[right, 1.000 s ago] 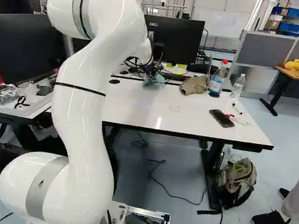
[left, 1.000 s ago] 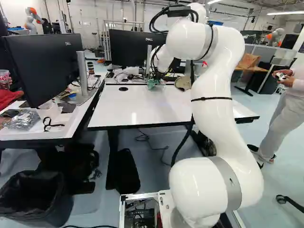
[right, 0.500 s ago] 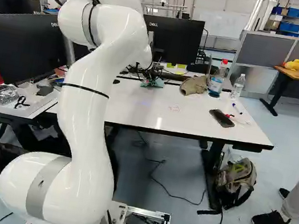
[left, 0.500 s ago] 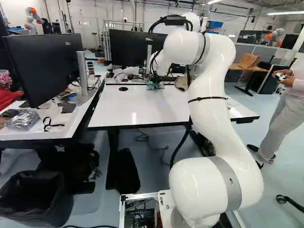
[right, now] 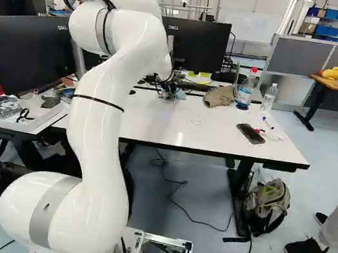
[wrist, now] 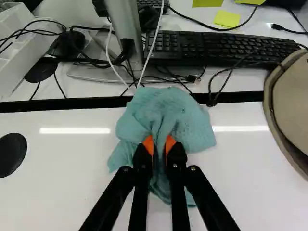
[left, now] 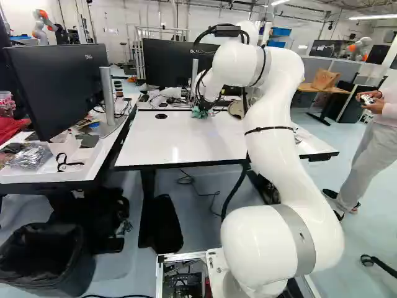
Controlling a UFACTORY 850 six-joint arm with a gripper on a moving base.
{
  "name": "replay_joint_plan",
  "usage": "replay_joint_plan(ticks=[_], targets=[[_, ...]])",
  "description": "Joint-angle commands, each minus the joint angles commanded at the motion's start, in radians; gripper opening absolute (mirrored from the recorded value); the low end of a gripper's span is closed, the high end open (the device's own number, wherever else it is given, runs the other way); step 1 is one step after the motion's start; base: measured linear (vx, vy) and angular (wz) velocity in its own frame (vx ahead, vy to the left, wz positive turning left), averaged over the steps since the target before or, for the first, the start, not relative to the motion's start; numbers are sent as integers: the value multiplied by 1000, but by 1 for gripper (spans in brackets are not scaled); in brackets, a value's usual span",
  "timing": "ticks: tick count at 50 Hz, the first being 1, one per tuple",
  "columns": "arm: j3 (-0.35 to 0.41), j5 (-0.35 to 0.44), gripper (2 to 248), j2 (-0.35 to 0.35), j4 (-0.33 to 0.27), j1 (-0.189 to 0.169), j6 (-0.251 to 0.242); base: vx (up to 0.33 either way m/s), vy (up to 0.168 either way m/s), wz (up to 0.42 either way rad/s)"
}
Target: Clean the table with the green towel
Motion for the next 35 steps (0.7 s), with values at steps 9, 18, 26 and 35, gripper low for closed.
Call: replay_joint_plan(ticks=[9,18,26,35], targets=[[0,-11,46,0,0,0,0,0,0,0],[0,-29,46,0,0,0,0,0,0,0],[0,-46,46,0,0,0,0,0,0,0],[0,-66,46,0,0,0,0,0,0,0]])
